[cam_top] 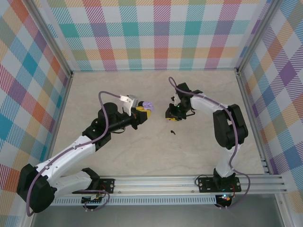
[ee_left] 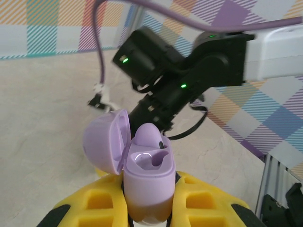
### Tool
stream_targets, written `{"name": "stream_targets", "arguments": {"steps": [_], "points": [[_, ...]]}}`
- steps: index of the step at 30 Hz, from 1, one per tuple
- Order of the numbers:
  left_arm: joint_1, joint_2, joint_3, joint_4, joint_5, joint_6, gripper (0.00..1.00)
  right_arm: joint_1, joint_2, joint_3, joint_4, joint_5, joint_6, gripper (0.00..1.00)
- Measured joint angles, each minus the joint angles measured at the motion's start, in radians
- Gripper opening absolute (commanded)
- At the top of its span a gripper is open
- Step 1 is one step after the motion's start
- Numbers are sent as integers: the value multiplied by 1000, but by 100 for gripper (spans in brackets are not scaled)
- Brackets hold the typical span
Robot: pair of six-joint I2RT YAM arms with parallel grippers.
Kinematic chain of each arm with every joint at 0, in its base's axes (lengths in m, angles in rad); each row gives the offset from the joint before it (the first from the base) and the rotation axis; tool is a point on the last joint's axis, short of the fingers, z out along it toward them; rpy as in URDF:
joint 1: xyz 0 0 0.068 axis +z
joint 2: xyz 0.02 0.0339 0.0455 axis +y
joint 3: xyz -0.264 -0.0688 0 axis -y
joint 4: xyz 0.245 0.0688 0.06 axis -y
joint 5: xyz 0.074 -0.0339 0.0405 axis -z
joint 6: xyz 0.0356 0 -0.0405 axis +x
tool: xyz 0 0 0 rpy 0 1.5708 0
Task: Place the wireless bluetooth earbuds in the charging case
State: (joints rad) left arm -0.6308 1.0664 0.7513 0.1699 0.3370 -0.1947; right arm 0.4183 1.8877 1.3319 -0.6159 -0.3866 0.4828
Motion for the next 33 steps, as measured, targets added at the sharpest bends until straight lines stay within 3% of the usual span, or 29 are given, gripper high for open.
{"name": "stream_targets", "arguments": {"steps": [20,33], "points": [[8,176,33,-29,-60,-125,14,-60,-343,-116,213,-203,90,24],[11,247,23,172,11,-150,12,-60,-474,-175,396,-304,138,25]]}}
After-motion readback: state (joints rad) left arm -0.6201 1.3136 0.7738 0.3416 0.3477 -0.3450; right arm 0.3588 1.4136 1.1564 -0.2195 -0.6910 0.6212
